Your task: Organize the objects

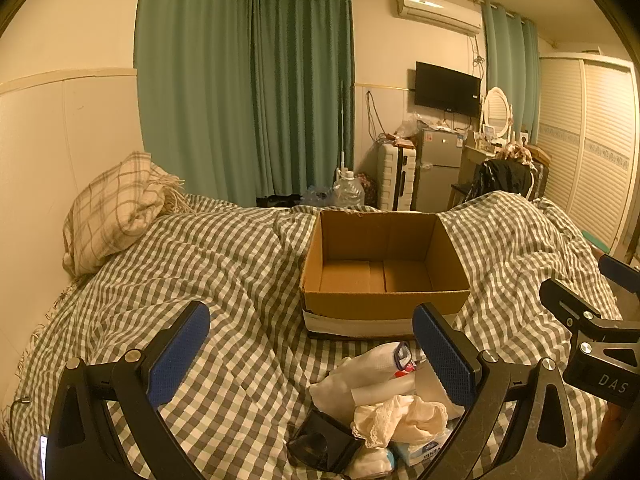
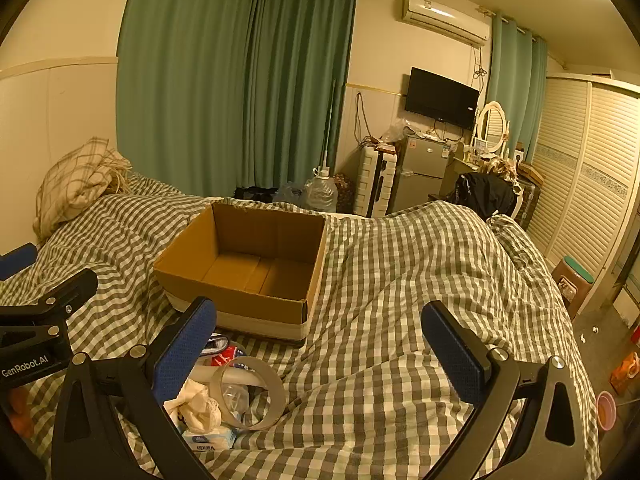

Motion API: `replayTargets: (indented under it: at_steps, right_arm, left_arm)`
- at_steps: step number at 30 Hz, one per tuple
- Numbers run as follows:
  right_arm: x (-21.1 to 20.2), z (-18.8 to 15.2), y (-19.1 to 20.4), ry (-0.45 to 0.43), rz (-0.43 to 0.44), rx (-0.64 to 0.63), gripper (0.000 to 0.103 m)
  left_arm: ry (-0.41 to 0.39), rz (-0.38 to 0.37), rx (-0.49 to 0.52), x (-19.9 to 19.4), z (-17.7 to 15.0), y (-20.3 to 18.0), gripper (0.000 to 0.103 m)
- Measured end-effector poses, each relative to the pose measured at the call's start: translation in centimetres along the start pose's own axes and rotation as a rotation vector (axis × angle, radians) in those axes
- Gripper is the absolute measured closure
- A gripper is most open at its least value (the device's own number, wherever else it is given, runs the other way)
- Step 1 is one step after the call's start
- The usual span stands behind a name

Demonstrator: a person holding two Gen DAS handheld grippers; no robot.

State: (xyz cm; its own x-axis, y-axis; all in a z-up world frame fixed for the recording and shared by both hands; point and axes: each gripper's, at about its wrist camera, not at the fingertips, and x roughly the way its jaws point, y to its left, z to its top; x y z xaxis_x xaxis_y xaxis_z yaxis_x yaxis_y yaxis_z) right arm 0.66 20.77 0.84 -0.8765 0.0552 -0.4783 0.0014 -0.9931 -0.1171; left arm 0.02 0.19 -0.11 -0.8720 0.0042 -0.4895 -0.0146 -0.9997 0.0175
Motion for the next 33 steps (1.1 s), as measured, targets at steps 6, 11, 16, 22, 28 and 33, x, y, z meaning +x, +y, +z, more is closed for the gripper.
replayTargets:
  at_steps: [6, 11, 16, 22, 28, 33]
  right_arm:
    - [-0.08, -0.32, 0.08, 0.002, 0.009, 0.000, 0.000]
    - [0.08, -0.26, 0.17, 0.004, 0.015, 0.001, 0.000]
    - [-0.03, -0.14, 0.26, 0.006, 0.020, -0.001, 0.000]
    - [-0.14, -0.13, 0.32, 0.006, 0.025, 0.000, 0.000]
    - [-0.09, -0.14, 0.49, 0.008, 0.031, -0.001, 0.000]
    - [-0.09, -0.13, 0.50, 0.008, 0.033, -0.001, 0.000]
  left_arm:
    - [0.001, -0.001, 0.002, 0.07, -0.15, -0.05, 0.000]
    - [0.002, -0.002, 0.002, 0.07, -0.15, -0.02, 0.000]
    - [0.005, 0.001, 0.002, 0.18, -0.39, 0.00, 0.000]
    - [0.005, 0.000, 0.003, 0.18, -0.46, 0.03, 0.000]
    - [0.008, 0.002, 0.004, 0.28, -0.56, -0.03, 0.000]
    - [0.010, 0.000, 0.001, 0.27, -0.83, 0.03, 0.000]
